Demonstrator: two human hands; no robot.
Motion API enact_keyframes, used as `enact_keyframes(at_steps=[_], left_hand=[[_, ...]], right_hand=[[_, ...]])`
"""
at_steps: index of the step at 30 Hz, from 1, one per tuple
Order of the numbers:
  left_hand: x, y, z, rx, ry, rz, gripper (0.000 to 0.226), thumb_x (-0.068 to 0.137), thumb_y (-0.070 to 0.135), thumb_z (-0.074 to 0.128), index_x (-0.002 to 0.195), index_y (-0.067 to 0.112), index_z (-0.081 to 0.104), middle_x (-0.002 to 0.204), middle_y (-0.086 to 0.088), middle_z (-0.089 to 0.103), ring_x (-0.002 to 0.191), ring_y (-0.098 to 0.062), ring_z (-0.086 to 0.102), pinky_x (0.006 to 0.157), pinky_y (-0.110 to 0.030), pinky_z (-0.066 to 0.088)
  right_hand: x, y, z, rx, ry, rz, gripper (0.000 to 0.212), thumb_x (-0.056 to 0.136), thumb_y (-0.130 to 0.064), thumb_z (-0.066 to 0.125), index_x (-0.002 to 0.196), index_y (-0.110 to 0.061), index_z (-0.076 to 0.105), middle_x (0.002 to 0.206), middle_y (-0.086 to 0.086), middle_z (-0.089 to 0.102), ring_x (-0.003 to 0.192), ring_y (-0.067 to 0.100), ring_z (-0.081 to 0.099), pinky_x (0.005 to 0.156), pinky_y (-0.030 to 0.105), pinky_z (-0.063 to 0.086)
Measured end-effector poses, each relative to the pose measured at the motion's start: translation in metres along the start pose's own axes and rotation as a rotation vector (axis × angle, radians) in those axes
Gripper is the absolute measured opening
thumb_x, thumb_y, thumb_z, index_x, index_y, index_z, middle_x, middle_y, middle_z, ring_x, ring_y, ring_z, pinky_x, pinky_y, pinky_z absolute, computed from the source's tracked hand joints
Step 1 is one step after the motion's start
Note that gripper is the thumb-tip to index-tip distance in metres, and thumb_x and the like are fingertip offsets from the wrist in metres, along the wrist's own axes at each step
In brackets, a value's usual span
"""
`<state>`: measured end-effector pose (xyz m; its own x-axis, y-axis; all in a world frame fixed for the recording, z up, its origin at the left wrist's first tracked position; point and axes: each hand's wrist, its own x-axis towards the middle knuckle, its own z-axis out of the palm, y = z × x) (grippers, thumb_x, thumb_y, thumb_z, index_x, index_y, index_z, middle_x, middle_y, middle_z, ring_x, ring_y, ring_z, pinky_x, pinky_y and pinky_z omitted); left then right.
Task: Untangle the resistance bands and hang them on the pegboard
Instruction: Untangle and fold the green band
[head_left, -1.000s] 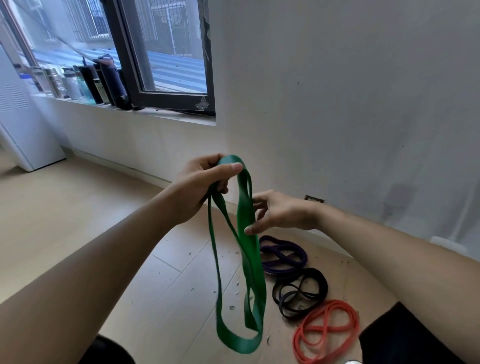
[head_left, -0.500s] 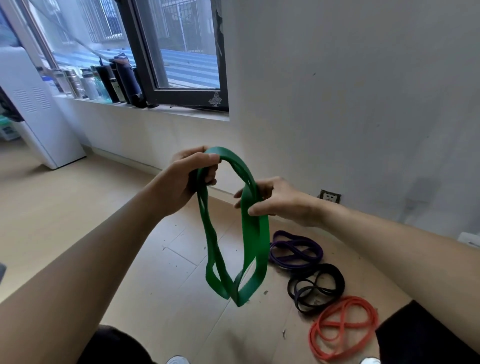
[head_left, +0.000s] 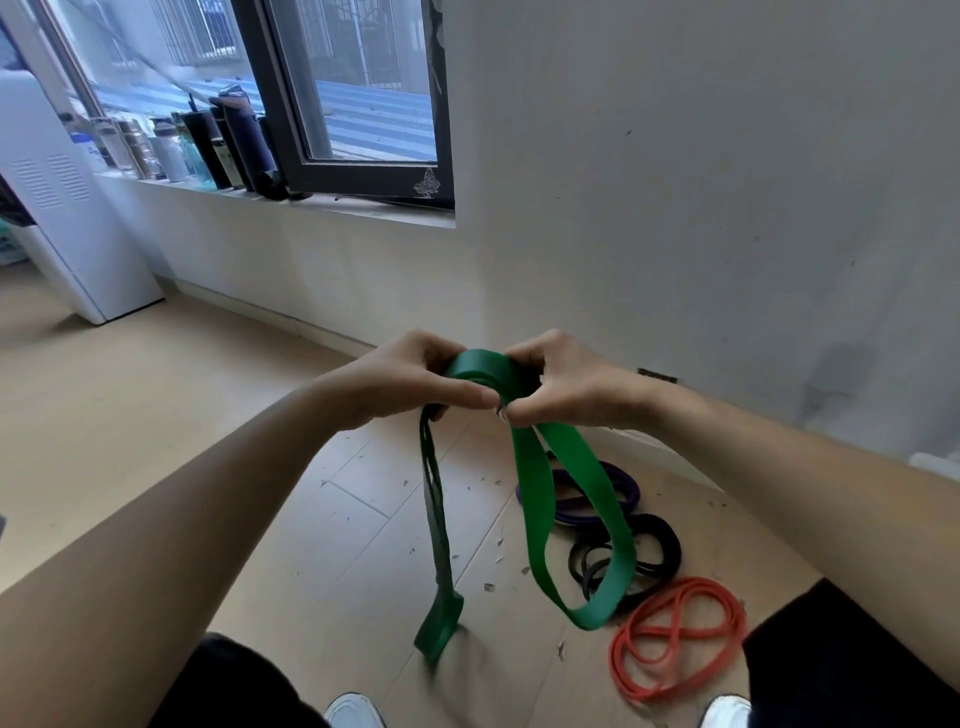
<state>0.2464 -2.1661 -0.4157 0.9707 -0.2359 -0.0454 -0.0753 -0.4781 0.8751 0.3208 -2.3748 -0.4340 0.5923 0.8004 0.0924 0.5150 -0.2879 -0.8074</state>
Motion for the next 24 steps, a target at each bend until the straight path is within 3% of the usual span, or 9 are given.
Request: enact_keyframes(at_steps=[3,7,10,13,18,24], left_hand=[[0.004,0.006,0.006,0.036,0.064,0.049,0.048,0.067,0.032,0.087,0.098,-0.002,0.072,0.071,-0.004,0.059,0.063,-0.012,0.055,0.057,-0.021,0.046],[0.005,0.010,0.005,-0.081,0.135,0.101,0.040,0.073,0.020,0.087,0.100,-0.003,0.068,0.072,0.002,0.059,0.062,-0.008,0.054,0.057,-0.021,0.044],[0.005,0.012,0.003,-0.264,0.175,0.120,0.025,0.077,0.013,0.080,0.098,0.006,0.067,0.070,0.008,0.060,0.059,-0.005,0.051,0.059,-0.021,0.042],[0.004,0.014,-0.002,-0.412,0.251,0.167,0.019,0.077,0.010,0.073,0.094,0.009,0.066,0.066,0.009,0.057,0.053,-0.004,0.047,0.062,-0.023,0.042],[-0.001,0.010,-0.009,-0.500,0.249,0.217,0.022,0.077,0.010,0.072,0.097,0.007,0.064,0.080,-0.002,0.067,0.073,-0.015,0.066,0.077,-0.027,0.056],[-0.008,0.002,-0.021,-0.597,0.218,0.193,0.033,0.070,0.010,0.070,0.100,0.005,0.060,0.096,-0.014,0.066,0.091,-0.027,0.068,0.093,-0.040,0.058]], right_hand=[[-0.001,0.002,-0.001,-0.053,0.020,-0.026,0.014,0.077,-0.010,0.081,0.087,-0.008,0.072,0.073,0.006,0.066,0.062,0.013,0.061,0.059,0.029,0.050],[-0.001,0.013,-0.006,0.059,0.035,-0.006,0.028,0.077,-0.017,0.087,0.101,-0.011,0.075,0.095,0.013,0.074,0.085,0.029,0.073,0.077,0.035,0.061],[-0.002,0.033,-0.002,-0.077,-0.075,0.064,0.026,0.079,-0.015,0.085,0.104,-0.017,0.077,0.098,0.004,0.076,0.088,0.023,0.072,0.079,0.032,0.060],[-0.002,0.049,0.007,-0.097,-0.105,0.146,0.031,0.082,-0.018,0.084,0.112,-0.014,0.075,0.105,0.005,0.075,0.094,0.020,0.071,0.089,0.041,0.060],[0.008,0.045,0.017,0.029,-0.088,0.198,0.038,0.088,-0.023,0.079,0.123,-0.015,0.066,0.110,0.002,0.070,0.094,0.014,0.069,0.085,0.038,0.059],[0.016,0.046,0.021,0.166,-0.127,0.236,0.039,0.087,-0.016,0.077,0.125,-0.019,0.066,0.123,0.009,0.066,0.102,0.022,0.068,0.078,0.033,0.054]])
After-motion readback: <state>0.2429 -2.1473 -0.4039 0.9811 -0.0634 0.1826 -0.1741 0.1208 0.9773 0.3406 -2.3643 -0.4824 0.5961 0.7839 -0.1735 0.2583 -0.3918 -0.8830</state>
